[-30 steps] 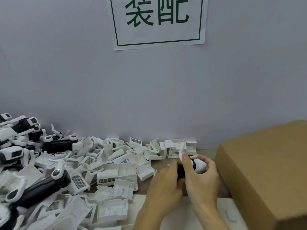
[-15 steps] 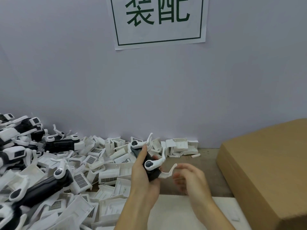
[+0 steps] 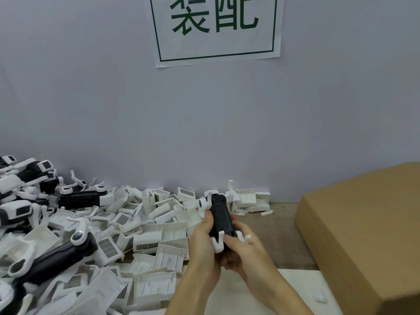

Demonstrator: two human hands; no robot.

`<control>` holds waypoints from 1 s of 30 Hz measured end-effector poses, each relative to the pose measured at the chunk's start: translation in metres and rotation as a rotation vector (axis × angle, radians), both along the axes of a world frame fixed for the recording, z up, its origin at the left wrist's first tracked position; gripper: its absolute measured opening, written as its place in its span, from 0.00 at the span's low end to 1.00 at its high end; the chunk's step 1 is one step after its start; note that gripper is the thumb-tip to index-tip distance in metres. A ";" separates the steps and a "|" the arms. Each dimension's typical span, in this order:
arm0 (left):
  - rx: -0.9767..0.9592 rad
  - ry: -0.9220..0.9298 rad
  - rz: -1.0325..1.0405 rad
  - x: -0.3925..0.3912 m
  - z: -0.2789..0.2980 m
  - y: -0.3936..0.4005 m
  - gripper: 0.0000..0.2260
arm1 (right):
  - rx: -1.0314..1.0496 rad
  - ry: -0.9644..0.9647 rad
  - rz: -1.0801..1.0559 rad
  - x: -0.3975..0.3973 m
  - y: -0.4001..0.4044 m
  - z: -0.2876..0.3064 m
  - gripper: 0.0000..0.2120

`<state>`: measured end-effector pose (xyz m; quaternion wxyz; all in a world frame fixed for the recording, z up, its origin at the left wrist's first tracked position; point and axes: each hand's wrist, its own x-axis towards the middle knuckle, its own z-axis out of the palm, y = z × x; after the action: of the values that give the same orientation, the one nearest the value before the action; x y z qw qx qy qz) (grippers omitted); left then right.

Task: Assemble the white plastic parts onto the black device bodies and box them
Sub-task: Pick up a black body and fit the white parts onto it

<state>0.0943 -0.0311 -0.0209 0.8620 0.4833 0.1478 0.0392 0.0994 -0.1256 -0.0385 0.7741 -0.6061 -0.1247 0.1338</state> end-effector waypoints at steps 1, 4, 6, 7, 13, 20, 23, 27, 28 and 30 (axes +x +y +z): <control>-0.001 0.002 0.005 0.000 0.000 0.000 0.27 | 0.015 0.000 0.006 0.000 0.000 0.000 0.14; -0.006 0.005 0.005 0.001 -0.002 0.001 0.27 | -0.008 -0.023 0.017 0.001 0.001 0.000 0.21; -0.011 0.009 0.006 0.001 -0.003 0.002 0.27 | -0.019 -0.027 0.032 0.002 0.001 -0.003 0.24; -0.018 0.013 0.012 0.001 -0.003 0.002 0.27 | -0.022 -0.026 0.040 0.003 0.000 -0.004 0.24; 0.004 0.014 0.081 0.001 -0.003 0.003 0.25 | -0.101 0.001 0.009 0.006 0.002 -0.010 0.16; 0.078 -0.010 0.139 0.002 -0.002 0.002 0.20 | -0.080 0.049 -0.024 0.004 0.001 -0.005 0.10; 0.022 0.022 0.141 0.002 -0.002 0.002 0.22 | -0.036 0.070 -0.005 0.004 0.003 -0.004 0.11; -0.073 0.052 0.085 0.000 -0.002 0.005 0.25 | -0.001 0.081 0.061 0.001 0.003 -0.001 0.14; -0.088 0.054 0.075 0.000 -0.002 0.006 0.25 | -0.005 0.083 0.069 0.000 0.003 0.000 0.16; -0.089 0.055 0.065 -0.002 0.000 0.006 0.25 | -0.016 0.095 0.056 0.000 0.003 0.000 0.15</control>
<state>0.0927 -0.0254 -0.0208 0.8765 0.4405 0.1884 0.0473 0.0995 -0.1224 -0.0380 0.7703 -0.6014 -0.1037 0.1849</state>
